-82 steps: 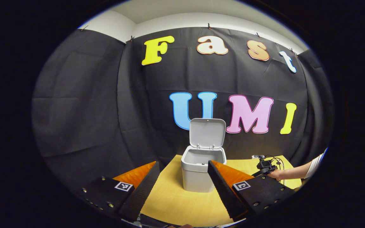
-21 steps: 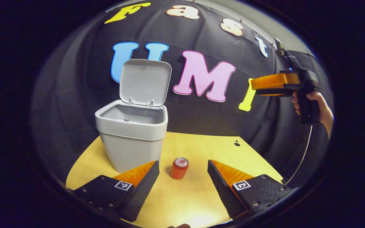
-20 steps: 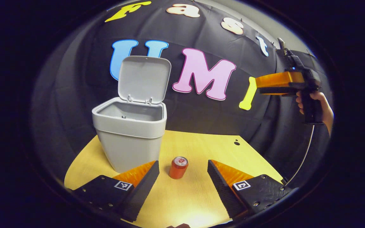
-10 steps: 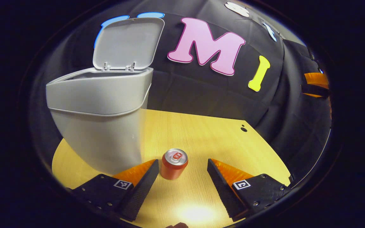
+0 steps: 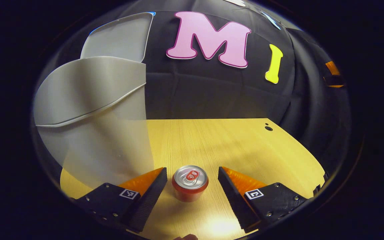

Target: Press the lid of the desktop garbage bin to open it, pick up the crumpled paper on the desktop and throw it into the bin, then pick up the pop can on the desktop and drop it into the bin, and finally close the garbage bin lid.

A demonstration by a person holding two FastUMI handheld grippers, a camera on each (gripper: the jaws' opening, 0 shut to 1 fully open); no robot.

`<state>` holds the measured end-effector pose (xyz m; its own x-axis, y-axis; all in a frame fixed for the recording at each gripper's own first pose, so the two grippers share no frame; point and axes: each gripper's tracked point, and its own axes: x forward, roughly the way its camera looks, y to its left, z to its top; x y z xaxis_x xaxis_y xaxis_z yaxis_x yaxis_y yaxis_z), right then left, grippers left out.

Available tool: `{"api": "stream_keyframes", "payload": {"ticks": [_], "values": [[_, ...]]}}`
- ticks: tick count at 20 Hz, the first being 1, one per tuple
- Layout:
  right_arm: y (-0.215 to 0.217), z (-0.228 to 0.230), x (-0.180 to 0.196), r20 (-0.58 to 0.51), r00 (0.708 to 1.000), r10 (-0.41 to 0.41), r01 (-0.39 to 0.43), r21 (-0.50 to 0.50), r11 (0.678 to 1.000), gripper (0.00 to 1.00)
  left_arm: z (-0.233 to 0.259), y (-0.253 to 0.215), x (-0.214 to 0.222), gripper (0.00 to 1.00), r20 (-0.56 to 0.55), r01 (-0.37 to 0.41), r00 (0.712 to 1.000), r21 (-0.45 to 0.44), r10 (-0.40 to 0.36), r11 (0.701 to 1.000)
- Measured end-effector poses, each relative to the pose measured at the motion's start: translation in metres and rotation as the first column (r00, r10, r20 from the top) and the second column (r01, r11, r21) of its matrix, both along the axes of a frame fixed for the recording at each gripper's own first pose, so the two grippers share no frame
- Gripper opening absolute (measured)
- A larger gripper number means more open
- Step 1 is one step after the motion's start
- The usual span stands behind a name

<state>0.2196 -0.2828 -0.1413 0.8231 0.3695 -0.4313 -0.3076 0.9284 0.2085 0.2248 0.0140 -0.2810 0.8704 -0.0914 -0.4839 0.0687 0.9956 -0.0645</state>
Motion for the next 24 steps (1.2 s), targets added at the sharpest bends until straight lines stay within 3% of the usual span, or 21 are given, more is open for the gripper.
{"api": "stream_keyframes", "payload": {"ticks": [16,19,24], "values": [[0.011,-0.015,0.012,-0.025,1.0,-0.001,0.0,-0.029,1.0,0.98,-0.046,0.005,0.019,1.0,-0.06,-0.037,0.997,0.02,0.038,0.999],[0.014,-0.019,0.013,-0.032,0.999,0.004,-0.005,-0.03,1.0,0.98,-0.049,0.004,0.02,0.86,-0.064,-0.011,0.998,0.046,0.014,0.999],[0.018,-0.016,0.013,-0.026,1.0,0.01,-0.011,-0.025,1.0,0.98,-0.032,0.005,0.021,0.82,-0.042,-0.01,0.999,0.06,0.012,0.998]]}}
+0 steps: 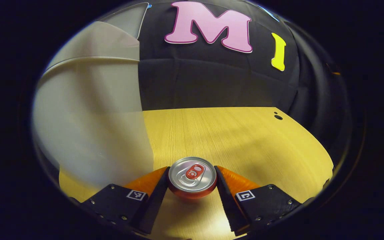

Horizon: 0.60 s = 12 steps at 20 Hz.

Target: Press the lid of the desktop garbage bin to open it, pick up the crumpled paper on the desktop and throw it into the bin, then pick up the pop can on the desktop and drop it into the bin, and finally close the garbage bin lid.

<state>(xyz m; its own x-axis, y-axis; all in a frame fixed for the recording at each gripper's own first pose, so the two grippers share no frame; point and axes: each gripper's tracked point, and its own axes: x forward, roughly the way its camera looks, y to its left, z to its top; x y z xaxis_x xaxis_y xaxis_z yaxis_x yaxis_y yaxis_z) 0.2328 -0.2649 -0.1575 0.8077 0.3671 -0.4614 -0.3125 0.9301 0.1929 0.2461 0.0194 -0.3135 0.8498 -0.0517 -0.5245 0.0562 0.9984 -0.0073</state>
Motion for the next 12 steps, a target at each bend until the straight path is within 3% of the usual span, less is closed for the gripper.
{"api": "stream_keyframes", "payload": {"ticks": [8,10,12], "values": [[0.008,0.016,-0.002,0.041,0.999,0.006,-0.007,0.039,0.999,0.98,0.13,-0.011,-0.015,0.82,0.206,0.026,0.978,0.018,-0.029,0.999],[0.011,0.024,-0.008,0.056,0.998,0.01,-0.012,0.04,0.999,0.98,0.162,-0.004,-0.021,0.82,0.24,0.005,0.971,0.029,-0.012,1.0],[0.015,0.031,-0.013,0.075,0.997,0.015,-0.018,0.041,0.999,0.98,0.197,0.002,-0.026,0.82,0.274,-0.026,0.961,-0.033,0.034,0.999]]}}
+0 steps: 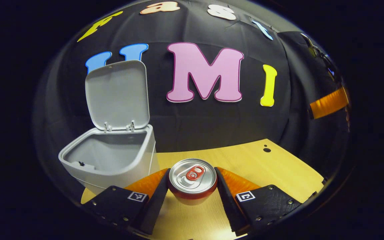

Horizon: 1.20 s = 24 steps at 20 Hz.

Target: Press the lid of the desktop garbage bin to open it, pick up the crumpled paper on the desktop and throw it into the bin, then pick up the pop can on the desktop and drop it into the bin, and finally close the garbage bin lid.

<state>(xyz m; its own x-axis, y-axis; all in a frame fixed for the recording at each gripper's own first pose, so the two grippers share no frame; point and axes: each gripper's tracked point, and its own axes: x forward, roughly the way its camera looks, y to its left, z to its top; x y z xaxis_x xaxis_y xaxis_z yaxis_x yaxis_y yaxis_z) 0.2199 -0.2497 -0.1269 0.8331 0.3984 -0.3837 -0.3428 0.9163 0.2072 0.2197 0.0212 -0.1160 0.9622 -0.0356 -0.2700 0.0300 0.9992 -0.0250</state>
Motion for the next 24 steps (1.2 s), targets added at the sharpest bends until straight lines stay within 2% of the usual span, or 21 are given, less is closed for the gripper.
{"api": "stream_keyframes", "payload": {"ticks": [3,5,7,9,11,14,22,24], "values": [[0.004,0.007,-0.007,0.023,1.0,0.01,-0.01,-0.004,1.0,0.98,0.054,0.03,-0.002,0.82,0.045,-0.061,0.997,-0.047,0.063,0.997],[0.008,0.011,-0.012,0.033,0.999,0.018,-0.018,-0.007,1.0,0.98,0.098,0.049,-0.002,0.82,0.107,-0.066,0.992,-0.067,0.073,0.996],[0.009,0.016,-0.015,0.048,0.999,0.018,-0.018,-0.007,1.0,0.98,0.138,0.094,0.0,0.81,0.171,-0.152,0.972,-0.061,0.16,0.987],[0.012,0.018,-0.017,0.052,0.999,0.015,-0.015,0.006,1.0,0.98,0.163,0.119,-0.001,0.81,0.214,-0.171,0.96,-0.06,0.18,0.983],[0.014,0.02,-0.021,0.057,0.998,0.013,-0.014,0.016,1.0,0.98,0.169,0.146,-0.004,0.81,0.202,-0.198,0.959,-0.026,0.2,0.98],[0.016,0.021,-0.025,0.064,0.998,0.016,-0.017,0.006,1.0,0.98,0.146,0.166,-0.001,0.81,0.125,-0.213,0.969,-0.01,0.212,0.977],[0.013,0.012,-0.035,0.046,0.999,0.012,-0.012,0.001,1.0,0.98,0.105,0.191,0.015,0.81,0.037,-0.249,0.968,0.023,0.248,0.968],[0.011,0.009,-0.036,0.036,0.999,0.008,-0.008,0.004,1.0,0.98,0.093,0.2,0.016,0.82,0.006,-0.288,0.958,0.041,0.288,0.957]]}}
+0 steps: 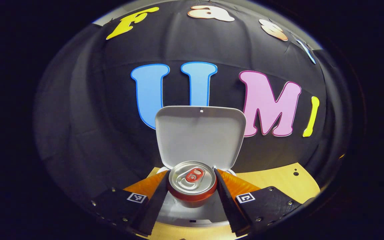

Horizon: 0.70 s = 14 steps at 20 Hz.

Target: Press the lid of the desktop garbage bin to open it, pick up the crumpled paper on the desktop and throw it into the bin, then pick up the pop can on the desktop and drop it into the bin, and finally close the garbage bin lid.

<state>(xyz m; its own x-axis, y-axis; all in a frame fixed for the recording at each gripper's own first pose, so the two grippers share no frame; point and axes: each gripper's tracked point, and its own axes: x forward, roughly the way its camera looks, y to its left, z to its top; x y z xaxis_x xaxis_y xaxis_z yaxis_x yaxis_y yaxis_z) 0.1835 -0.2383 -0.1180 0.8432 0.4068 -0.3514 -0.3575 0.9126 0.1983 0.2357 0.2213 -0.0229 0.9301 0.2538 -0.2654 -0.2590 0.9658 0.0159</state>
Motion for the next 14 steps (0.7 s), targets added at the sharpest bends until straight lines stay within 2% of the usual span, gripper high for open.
{"api": "stream_keyframes", "payload": {"ticks": [2,5,6,11,14], "values": [[-0.002,-0.001,0.0,-0.003,1.0,-0.001,0.001,-0.006,1.0,0.98,-0.015,0.01,-0.002,0.84,-0.033,-0.045,0.998,0.001,0.045,0.999],[-0.005,-0.003,0.002,-0.006,1.0,-0.007,0.007,-0.008,1.0,0.98,-0.01,0.004,-0.001,0.84,-0.018,-0.017,1.0,-0.015,0.016,1.0],[-0.006,-0.004,0.003,-0.009,1.0,-0.01,0.01,-0.005,1.0,0.98,-0.008,0.0,0.008,0.84,0.0,-0.006,1.0,-0.007,0.006,1.0],[-0.003,-0.003,0.006,-0.008,1.0,-0.01,0.01,0.005,1.0,0.98,0.012,0.001,0.001,0.84,0.023,0.012,1.0,0.056,-0.013,0.998],[-0.002,-0.005,0.006,-0.011,1.0,-0.01,0.01,0.004,1.0,0.98,0.033,0.0,0.004,0.84,0.079,0.017,0.997,0.073,-0.023,0.997]]}}
